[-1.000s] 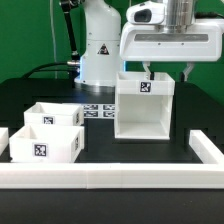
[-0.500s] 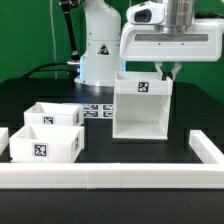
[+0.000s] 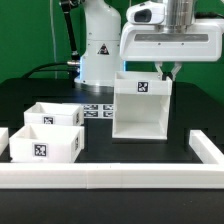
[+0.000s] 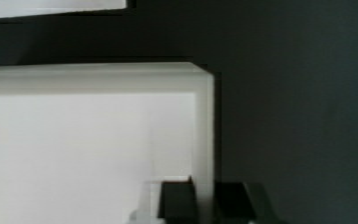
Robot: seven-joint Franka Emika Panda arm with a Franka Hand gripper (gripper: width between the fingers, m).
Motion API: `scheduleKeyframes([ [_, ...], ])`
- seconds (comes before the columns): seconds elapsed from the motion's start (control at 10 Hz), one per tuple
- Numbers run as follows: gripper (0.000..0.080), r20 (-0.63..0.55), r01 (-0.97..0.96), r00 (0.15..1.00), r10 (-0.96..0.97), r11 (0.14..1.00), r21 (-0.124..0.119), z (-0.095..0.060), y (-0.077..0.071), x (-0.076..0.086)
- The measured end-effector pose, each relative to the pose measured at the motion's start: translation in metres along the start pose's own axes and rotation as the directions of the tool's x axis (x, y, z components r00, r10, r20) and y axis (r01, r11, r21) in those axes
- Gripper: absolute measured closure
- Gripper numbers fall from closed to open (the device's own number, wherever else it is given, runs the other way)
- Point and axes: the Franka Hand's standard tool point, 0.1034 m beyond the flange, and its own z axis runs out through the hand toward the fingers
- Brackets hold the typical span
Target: Assemble drawer
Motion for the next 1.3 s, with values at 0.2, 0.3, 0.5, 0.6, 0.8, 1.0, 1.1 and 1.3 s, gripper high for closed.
scheduleKeyframes([
  [0.2,0.0763,-0.005,0.02,1.0,-0.02,1.0,0.008,-0.002,0.004,0.019],
  [0.3,0.0763,-0.013,0.012,1.0,-0.012,1.0,0.014,-0.004,0.004,0.035],
  [0.5,0.0763,-0.038,0.008,0.999,-0.007,1.0,0.028,-0.01,0.004,0.072],
  [0.6,0.0763,-0.043,0.001,0.999,0.0,0.999,0.032,-0.012,0.006,0.087],
  [0.8,0.0763,-0.062,-0.016,0.998,0.018,0.999,0.043,-0.017,0.007,0.124],
  [1.0,0.0762,-0.084,-0.029,0.996,0.033,0.998,0.05,-0.02,0.01,0.148],
  [1.1,0.0762,-0.093,-0.039,0.995,0.044,0.998,0.053,-0.022,0.01,0.156],
  [1.3,0.0762,-0.093,-0.041,0.995,0.046,0.998,0.053,-0.022,0.01,0.155],
])
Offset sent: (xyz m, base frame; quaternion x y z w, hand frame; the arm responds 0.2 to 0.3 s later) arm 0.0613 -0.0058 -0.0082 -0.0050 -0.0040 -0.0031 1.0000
